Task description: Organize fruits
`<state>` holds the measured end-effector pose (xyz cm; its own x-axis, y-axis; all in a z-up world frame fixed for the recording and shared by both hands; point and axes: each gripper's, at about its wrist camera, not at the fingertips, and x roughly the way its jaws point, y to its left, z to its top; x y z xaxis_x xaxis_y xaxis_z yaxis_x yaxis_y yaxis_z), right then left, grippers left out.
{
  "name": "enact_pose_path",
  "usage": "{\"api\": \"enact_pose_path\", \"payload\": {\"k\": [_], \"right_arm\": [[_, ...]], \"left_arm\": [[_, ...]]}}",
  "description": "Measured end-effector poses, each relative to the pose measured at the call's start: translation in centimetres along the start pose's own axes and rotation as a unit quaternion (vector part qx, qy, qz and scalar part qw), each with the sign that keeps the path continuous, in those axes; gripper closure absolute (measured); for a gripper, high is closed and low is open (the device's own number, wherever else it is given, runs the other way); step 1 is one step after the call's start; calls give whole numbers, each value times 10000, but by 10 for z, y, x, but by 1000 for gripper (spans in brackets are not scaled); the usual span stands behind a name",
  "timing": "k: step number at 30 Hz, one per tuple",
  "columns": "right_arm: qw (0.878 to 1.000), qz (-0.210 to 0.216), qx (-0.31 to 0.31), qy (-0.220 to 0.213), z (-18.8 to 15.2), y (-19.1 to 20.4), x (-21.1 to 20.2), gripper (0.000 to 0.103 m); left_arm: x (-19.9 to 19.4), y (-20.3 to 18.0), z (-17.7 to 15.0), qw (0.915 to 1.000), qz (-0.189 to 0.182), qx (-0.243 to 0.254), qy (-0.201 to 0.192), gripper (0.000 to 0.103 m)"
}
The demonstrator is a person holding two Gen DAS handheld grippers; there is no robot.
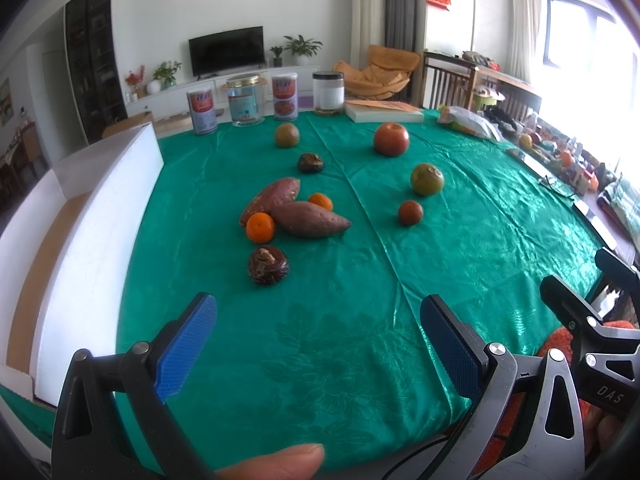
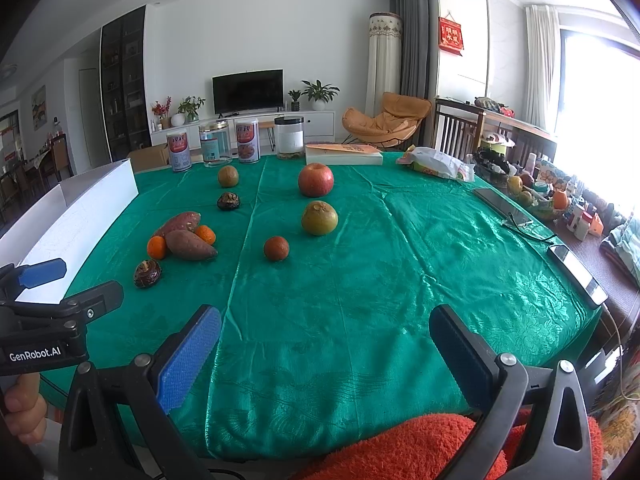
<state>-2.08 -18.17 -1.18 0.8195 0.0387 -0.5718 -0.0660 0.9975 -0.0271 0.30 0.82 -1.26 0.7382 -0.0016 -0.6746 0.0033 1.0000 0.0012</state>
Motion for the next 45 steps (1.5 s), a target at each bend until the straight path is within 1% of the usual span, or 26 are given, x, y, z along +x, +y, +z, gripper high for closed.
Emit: {"api": "enact_pose_path", "payload": {"k": [19, 21, 25, 31, 38, 40, 42, 45], "right_arm": [[10000, -2, 4, 1, 0, 0, 0, 0], [10000, -2, 5, 2, 0, 0, 0, 0], [10000, -3, 3, 4, 0, 0, 0, 0], [10000, -2, 5, 6, 0, 0, 0, 0], [10000, -6, 6, 4, 0, 0, 0, 0], [10000, -5, 5, 6, 0, 1, 0, 0], [10000, -5, 4, 8, 0, 0, 0, 0], [10000, 0, 6, 15, 0, 0, 1, 0]], "left_arm": [[2, 2, -2, 10000, -12, -31, 55, 1], [5, 5, -4, 9998, -13, -92, 146, 1], [21, 16, -10, 9984, -34, -317, 465, 1], [49, 27, -26, 9958, 187, -278, 850, 1], [84, 34, -39, 9905, 160, -322, 1324, 1], [87, 32, -39, 9913, 251, -218, 1270, 1], [88, 34, -38, 9911, 201, -255, 1288, 1], [88, 38, -39, 9914, 246, -271, 1257, 0]]}}
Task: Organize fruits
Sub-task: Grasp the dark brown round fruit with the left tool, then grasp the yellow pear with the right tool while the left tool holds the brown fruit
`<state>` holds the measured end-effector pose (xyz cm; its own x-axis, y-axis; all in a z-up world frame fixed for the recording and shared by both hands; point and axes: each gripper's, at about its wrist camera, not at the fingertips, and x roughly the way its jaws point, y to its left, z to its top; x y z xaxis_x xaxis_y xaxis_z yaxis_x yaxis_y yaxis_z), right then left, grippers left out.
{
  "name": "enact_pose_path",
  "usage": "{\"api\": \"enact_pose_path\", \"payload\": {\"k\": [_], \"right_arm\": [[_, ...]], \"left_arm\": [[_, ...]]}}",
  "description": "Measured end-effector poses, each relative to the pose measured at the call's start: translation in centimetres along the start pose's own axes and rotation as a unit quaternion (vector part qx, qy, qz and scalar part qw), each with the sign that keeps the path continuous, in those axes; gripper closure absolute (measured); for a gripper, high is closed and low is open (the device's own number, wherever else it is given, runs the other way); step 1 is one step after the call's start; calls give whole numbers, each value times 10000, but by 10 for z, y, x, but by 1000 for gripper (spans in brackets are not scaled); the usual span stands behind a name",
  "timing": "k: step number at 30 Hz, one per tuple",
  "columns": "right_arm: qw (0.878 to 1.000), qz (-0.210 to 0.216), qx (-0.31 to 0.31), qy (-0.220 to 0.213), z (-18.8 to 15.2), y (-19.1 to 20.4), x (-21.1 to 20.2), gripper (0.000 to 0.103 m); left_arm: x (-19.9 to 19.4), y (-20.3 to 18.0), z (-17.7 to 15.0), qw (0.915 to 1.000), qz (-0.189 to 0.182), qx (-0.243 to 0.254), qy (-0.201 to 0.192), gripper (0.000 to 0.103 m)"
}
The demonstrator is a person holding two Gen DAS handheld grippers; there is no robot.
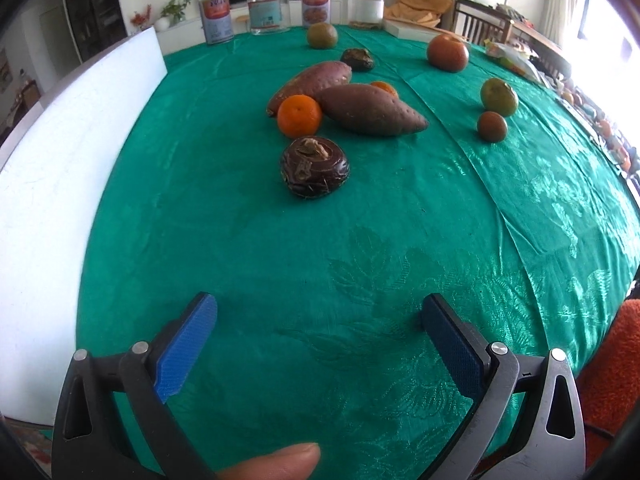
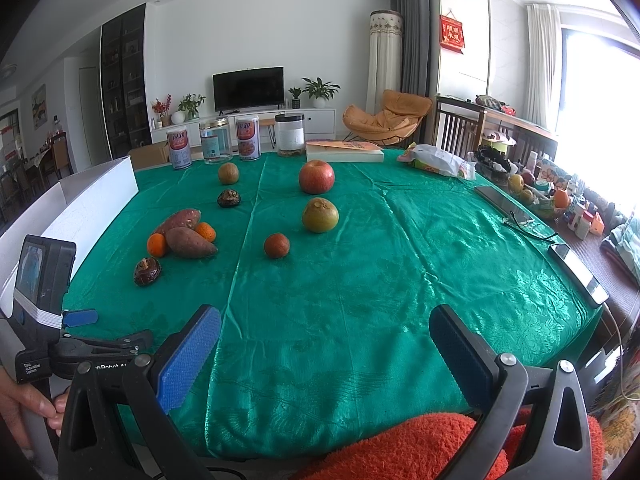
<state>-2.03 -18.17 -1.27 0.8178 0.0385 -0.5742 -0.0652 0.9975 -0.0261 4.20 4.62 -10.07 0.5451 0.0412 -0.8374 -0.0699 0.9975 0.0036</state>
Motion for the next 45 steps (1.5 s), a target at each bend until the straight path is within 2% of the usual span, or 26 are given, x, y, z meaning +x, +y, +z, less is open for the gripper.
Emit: {"api": "enact_pose_path", "payload": {"k": [4, 7, 10, 12, 16, 19, 20, 23, 25, 26, 28, 31, 36, 37, 39, 41, 43, 45], "right_arm": [[10000, 37, 41, 10, -2, -1, 1, 0], [10000, 58, 68, 18, -3, -2, 1, 0], [9999, 72, 69, 12, -3, -3, 0, 0], [9999, 74, 72, 16, -3, -3, 0, 0], [9999, 86, 109, 18, -2, -5, -1, 0], [9998, 107, 178, 32, -2, -8, -1, 0], [9997, 118, 204, 47, -2, -9, 0, 0], [9994, 153, 291, 120, -2, -12, 3, 0], [9991, 176, 350, 183, -1, -14, 7, 0], [9989, 195, 378, 218, -1, -15, 8, 0], [9979, 275, 464, 352, 0, -19, 13, 0], [9930, 752, 443, 794, 13, -22, 33, 0], [9780, 1410, 158, 1529, 49, -15, 97, 1], [9766, 1435, 17, 1603, 55, -10, 112, 3], [9700, 1575, -156, 1844, 62, 1, 144, 22], [9654, 1652, -272, 2001, 66, 12, 171, 35], [9646, 1581, -395, 2073, 68, 23, 192, 37], [9634, 1559, -451, 2135, 70, 30, 209, 44]], "left_arm": [[2, 6, 4, 9997, -143, 153, -115, 0], [6, 18, 21, 9993, -317, 113, 175, 1], [2, 33, 46, 9951, -979, -115, -35, 2], [5, 31, 62, 9922, -1241, 29, -134, 3], [25, 16, 78, 9920, -1205, 382, -25, 3], [38, 13, 78, 9935, -1071, 373, 53, 4], [41, 14, 78, 9940, -1042, 337, 67, 9], [38, 12, 77, 9957, -823, 429, -68, 35], [38, 12, 77, 9956, -806, 472, -94, 44], [37, 12, 77, 9956, -784, 489, -125, 59], [34, 14, 76, 9951, -865, 465, -131, 59], [25, 21, 72, 9946, -941, 357, -249, 60], [6, 31, 67, 9936, -1051, 244, -345, 60], [3, 33, 66, 9935, -1061, 206, -359, 60], [-4, 37, 62, 9932, -1086, 138, -400, 60], [-9, 41, 59, 9931, -1090, 90, -427, 60], [-13, 44, 55, 9930, -1087, 76, -452, 60], [-15, 47, 53, 9934, -1046, 74, -463, 60]]}}
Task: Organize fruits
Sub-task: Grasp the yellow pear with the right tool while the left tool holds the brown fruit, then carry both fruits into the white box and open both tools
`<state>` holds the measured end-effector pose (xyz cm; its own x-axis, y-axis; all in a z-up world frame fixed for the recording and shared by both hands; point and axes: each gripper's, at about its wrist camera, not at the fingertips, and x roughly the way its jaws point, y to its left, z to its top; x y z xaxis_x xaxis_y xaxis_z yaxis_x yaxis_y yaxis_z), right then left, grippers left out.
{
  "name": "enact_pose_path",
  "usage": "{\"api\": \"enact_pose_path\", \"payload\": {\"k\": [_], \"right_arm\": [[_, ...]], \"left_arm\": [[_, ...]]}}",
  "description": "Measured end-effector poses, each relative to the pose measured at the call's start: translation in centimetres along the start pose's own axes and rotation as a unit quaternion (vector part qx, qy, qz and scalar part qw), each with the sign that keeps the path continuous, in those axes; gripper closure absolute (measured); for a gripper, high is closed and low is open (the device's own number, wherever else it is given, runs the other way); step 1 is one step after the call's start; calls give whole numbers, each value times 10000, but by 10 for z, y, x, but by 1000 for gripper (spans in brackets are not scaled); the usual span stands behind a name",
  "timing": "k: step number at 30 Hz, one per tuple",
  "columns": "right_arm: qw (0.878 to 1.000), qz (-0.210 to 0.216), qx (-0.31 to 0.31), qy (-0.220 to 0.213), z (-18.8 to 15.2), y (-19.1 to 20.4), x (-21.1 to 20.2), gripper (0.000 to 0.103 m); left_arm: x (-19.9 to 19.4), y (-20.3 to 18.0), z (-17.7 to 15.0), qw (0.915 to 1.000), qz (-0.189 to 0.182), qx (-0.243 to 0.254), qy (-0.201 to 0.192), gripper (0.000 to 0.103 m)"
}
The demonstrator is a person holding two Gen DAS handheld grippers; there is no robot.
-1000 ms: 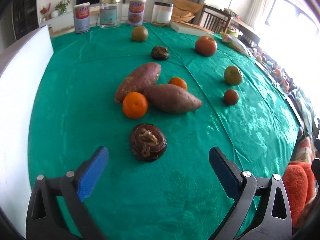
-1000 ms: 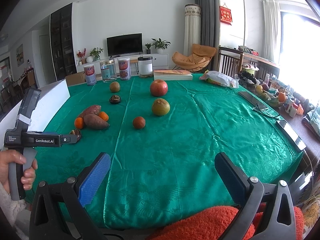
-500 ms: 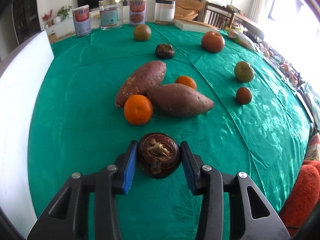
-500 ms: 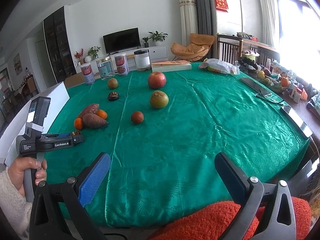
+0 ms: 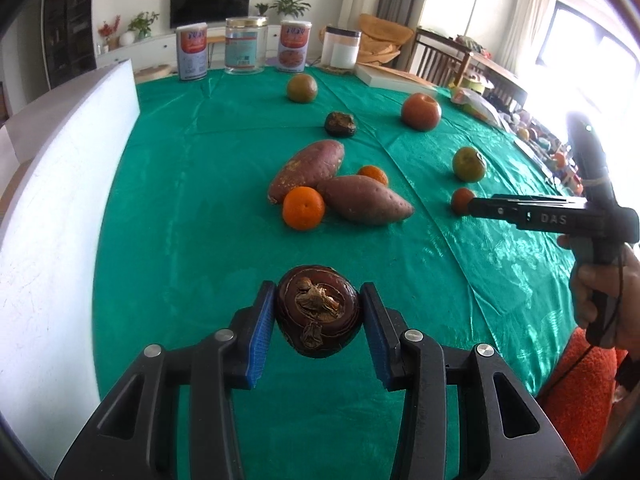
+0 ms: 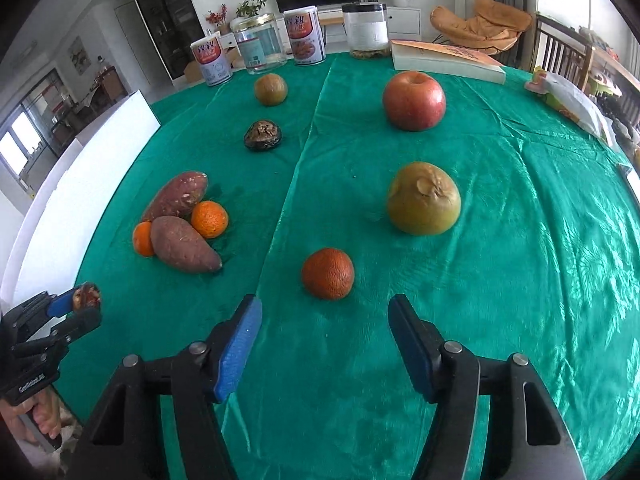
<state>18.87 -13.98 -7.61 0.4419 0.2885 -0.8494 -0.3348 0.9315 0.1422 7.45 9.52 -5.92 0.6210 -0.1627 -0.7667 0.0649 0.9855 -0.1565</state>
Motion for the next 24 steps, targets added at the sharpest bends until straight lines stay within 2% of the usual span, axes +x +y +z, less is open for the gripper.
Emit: {"api": "enact_pose_path", "payload": {"k": [2, 4, 7, 11, 15, 18, 21, 24], "right_arm": [[10000, -19, 17, 66, 6, 0, 9, 49], [9998, 54, 149, 87, 9, -4, 12, 50], [9978, 230, 611, -122, 9, -23, -2, 49], [9921, -98, 1210, -313, 22, -62, -14, 48], [9937, -300, 1082, 2, 46, -67, 9, 48], [9933, -518, 1033, 57, 59, -65, 26, 48], [9924, -532, 1074, 282, 67, -68, 43, 50], [9917, -470, 1161, 289, 65, -76, 39, 51]], "left_arm": [[-1, 3, -2, 10000, 16, -36, 7, 60], [-1, 6, -5, 10000, 15, -82, 19, 60], [-3, 11, -5, 9999, 31, -144, 4, 60], [-1, 12, -5, 9998, 35, -190, -3, 60], [2, 7, -3, 9997, -10, -230, 22, 60], [-1, 4, -2, 9998, -19, -215, 37, 60], [-6, 4, -3, 9996, -64, -269, 57, 60], [-12, 3, -4, 9996, -82, -259, 40, 60]]}}
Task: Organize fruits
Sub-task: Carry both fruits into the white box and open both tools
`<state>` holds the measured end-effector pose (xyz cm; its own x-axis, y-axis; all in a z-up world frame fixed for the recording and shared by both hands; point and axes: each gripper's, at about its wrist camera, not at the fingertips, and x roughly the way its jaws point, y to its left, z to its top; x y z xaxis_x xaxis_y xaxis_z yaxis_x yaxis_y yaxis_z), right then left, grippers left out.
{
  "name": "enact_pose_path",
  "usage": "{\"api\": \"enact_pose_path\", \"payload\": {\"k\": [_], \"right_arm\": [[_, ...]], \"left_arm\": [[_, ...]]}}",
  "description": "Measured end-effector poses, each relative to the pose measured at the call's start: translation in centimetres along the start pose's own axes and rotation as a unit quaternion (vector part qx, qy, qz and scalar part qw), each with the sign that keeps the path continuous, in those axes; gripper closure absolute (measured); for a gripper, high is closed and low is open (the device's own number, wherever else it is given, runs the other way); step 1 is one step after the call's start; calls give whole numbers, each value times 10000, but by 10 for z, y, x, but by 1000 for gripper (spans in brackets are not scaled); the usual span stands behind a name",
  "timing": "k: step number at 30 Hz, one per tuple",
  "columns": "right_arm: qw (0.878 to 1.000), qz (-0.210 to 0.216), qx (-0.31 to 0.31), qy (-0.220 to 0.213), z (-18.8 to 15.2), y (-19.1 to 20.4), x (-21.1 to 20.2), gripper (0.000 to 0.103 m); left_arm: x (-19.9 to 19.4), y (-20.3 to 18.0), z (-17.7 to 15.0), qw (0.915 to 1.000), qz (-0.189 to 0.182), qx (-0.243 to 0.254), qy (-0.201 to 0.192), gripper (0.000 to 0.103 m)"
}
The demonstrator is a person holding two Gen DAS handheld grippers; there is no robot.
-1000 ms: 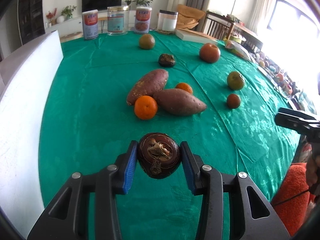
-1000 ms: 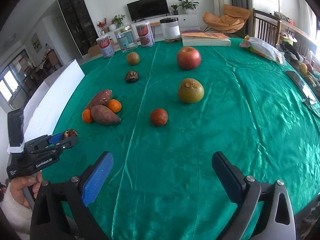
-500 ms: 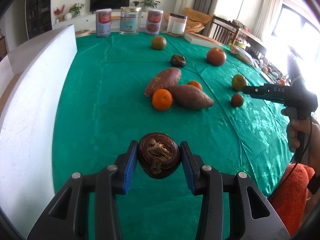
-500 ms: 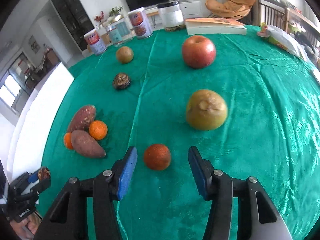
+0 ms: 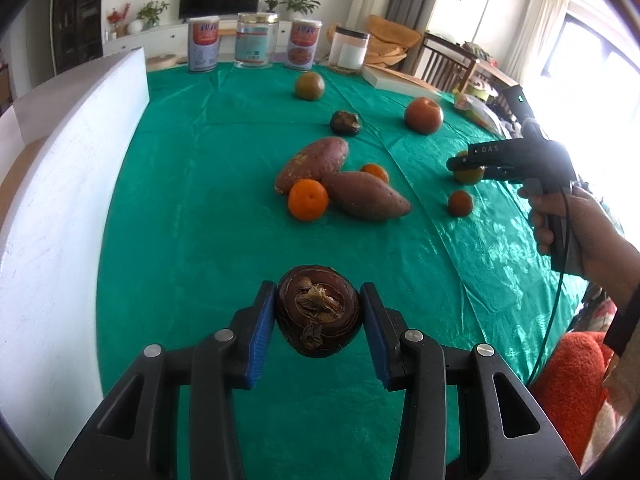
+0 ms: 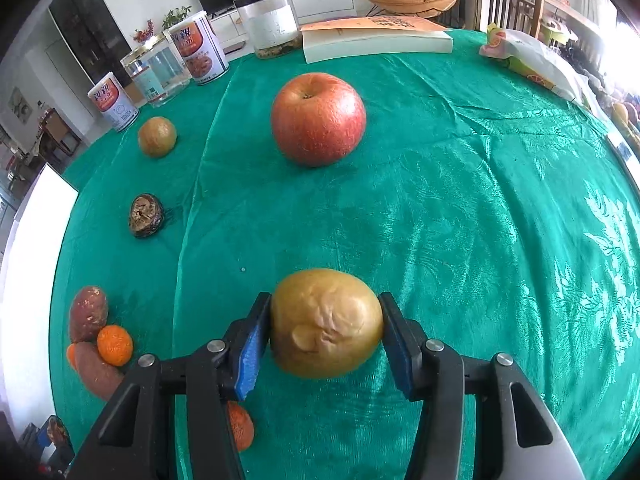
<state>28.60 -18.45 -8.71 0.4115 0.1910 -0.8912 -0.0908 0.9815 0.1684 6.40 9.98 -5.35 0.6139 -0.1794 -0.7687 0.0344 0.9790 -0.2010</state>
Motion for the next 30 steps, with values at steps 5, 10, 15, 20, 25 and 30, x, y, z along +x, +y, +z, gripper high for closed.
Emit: {"api": "enact_pose_path", "payload": {"k": [5, 10, 15, 20, 25, 30], "right_arm": [[9973, 655, -20, -340, -11, 16, -50, 51], [9724, 2132, -852, -406, -27, 126, -115, 51], [9213, 3204, -2202, -94, -76, 281, -144, 51], [8833, 3304, -3316, 272, -135, 396, -127, 51], [8791, 2706, -3892, 498, -169, 440, -85, 50], [8834, 2608, -3870, 423, -161, 446, -71, 49]], "left_arm": [[-38, 7, 8, 9988, -336, -291, -190, 60], [-120, 39, 25, 9951, -228, -552, -782, 60], [-169, 108, 15, 9856, 949, -993, -990, 60], [-152, 184, -15, 9670, 1834, -1698, -501, 60], [-130, 216, -37, 9585, 1971, -2054, -130, 59], [-123, 216, -37, 9590, 2032, -1973, -129, 53]]}}
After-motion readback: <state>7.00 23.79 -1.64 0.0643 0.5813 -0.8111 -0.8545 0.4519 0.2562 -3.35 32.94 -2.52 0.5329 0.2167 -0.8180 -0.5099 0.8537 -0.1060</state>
